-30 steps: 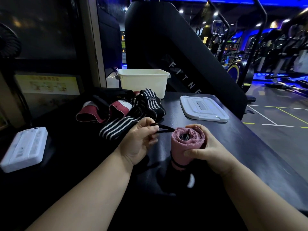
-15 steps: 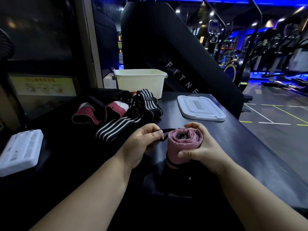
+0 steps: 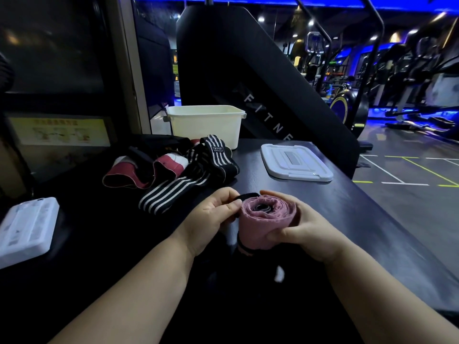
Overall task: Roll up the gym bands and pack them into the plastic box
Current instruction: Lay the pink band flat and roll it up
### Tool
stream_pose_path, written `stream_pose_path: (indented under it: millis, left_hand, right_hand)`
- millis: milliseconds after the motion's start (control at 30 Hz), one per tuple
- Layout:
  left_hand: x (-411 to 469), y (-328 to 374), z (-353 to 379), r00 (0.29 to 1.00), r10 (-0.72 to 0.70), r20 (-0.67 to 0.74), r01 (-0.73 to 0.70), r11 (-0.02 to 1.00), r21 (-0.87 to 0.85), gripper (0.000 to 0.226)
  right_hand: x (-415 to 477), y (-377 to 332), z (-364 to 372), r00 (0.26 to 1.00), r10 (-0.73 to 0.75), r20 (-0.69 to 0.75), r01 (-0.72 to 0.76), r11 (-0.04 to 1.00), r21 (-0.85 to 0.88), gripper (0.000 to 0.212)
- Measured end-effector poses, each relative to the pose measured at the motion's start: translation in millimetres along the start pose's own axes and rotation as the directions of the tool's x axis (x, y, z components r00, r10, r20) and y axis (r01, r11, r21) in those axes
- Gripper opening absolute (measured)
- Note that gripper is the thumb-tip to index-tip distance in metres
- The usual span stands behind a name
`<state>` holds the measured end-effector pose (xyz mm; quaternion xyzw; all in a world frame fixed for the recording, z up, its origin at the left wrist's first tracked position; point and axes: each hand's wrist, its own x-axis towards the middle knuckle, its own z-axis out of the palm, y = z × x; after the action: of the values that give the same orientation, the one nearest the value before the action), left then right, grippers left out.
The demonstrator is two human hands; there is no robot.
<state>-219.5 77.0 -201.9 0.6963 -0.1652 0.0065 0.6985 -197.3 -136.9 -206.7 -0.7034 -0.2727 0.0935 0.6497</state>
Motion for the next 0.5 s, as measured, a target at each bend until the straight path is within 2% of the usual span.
stream_pose_path:
  millis: [100, 200, 300, 500]
  left_hand:
    - [1, -1, -2, 1.0, 0.009, -0.01, -0.009, 1.0, -0.028, 0.01]
    - [2, -2, -2, 1.0, 0.027, 0.002, -0.027, 0.999, -0.037, 0.011]
    - [2, -1, -1, 0.998, 0.058, 0.007, -0.058, 0.998, -0.032, 0.012]
    - [2, -6, -3, 0.996, 0.088, -0.009, -0.086, 0.988, 0.129, 0.017]
  right_hand:
    - [1, -1, 5, 0.999, -0.038, -0.033, 0.036, 0.998, -0.054, 0.07]
    - [1, 0, 7, 0.989, -0.048, -0.141, 0.036, 0.996, -0.085, 0.074]
    - [-1, -2, 12, 0.97, -0.061, -0.235, 0.032, 0.992, -0.124, 0.066]
    - [0, -1, 19, 0.922, -0.103, -0.374, 0.015, 0.973, -0.231, 0.065]
